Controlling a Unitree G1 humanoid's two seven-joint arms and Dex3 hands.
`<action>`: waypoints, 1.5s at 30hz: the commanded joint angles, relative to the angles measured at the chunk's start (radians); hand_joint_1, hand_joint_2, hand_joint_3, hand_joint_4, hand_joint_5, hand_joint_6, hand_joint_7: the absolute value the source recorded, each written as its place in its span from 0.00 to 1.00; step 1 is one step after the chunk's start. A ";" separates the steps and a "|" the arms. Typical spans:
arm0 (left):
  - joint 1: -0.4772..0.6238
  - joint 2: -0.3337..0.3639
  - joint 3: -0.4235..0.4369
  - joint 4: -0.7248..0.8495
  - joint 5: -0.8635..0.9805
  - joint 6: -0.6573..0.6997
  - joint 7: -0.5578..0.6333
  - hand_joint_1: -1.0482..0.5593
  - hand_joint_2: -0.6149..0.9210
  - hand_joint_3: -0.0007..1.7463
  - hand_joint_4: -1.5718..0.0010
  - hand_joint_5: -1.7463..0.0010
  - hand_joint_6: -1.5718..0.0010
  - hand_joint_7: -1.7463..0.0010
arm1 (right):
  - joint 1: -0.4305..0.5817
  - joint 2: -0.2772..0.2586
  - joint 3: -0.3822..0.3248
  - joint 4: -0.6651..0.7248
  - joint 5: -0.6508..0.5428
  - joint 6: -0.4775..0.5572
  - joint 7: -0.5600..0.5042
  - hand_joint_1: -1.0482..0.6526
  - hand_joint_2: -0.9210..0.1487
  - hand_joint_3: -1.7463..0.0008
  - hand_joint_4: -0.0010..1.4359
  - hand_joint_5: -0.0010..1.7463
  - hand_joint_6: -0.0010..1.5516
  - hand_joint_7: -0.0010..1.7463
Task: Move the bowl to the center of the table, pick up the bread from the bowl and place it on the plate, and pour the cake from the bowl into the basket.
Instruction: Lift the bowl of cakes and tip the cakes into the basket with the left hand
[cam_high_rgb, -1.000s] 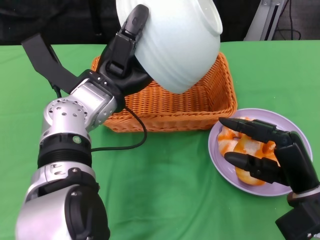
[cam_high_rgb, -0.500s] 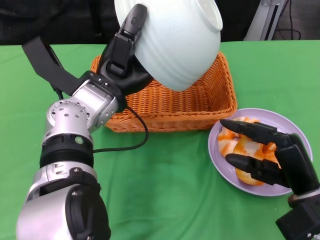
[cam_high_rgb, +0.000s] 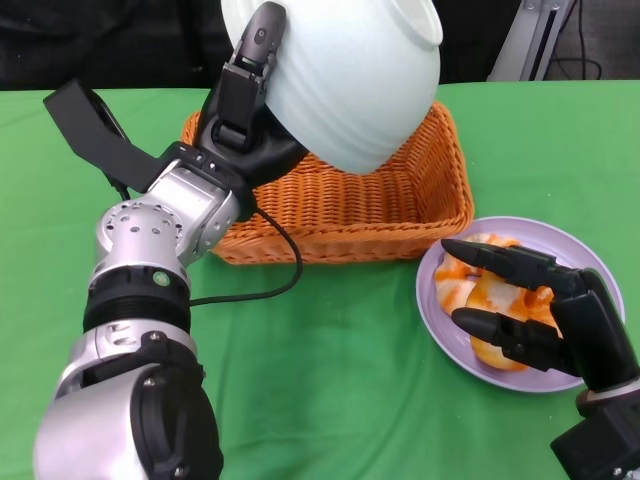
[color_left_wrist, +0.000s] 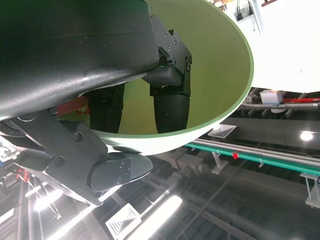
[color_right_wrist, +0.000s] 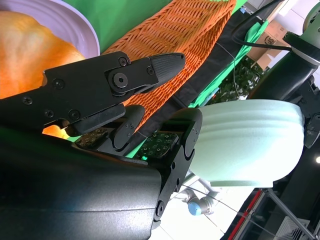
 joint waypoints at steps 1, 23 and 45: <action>-0.064 0.014 0.005 0.005 -0.019 -0.023 -0.043 0.61 0.79 0.62 0.59 0.00 0.62 0.00 | -0.004 -0.020 -0.002 0.005 -0.005 -0.008 -0.013 0.28 0.00 0.96 0.71 0.06 0.52 0.01; -0.106 0.016 0.027 0.055 -0.016 -0.075 -0.060 0.62 0.73 0.69 0.57 0.00 0.60 0.00 | 0.001 -0.025 0.000 0.009 -0.010 -0.016 -0.011 0.28 0.00 0.96 0.71 0.06 0.53 0.01; -0.092 0.009 0.040 0.037 -0.024 -0.066 -0.031 0.62 0.75 0.67 0.57 0.00 0.61 0.00 | 0.019 -0.029 -0.001 -0.012 -0.018 -0.034 -0.013 0.29 0.00 0.97 0.71 0.06 0.53 0.01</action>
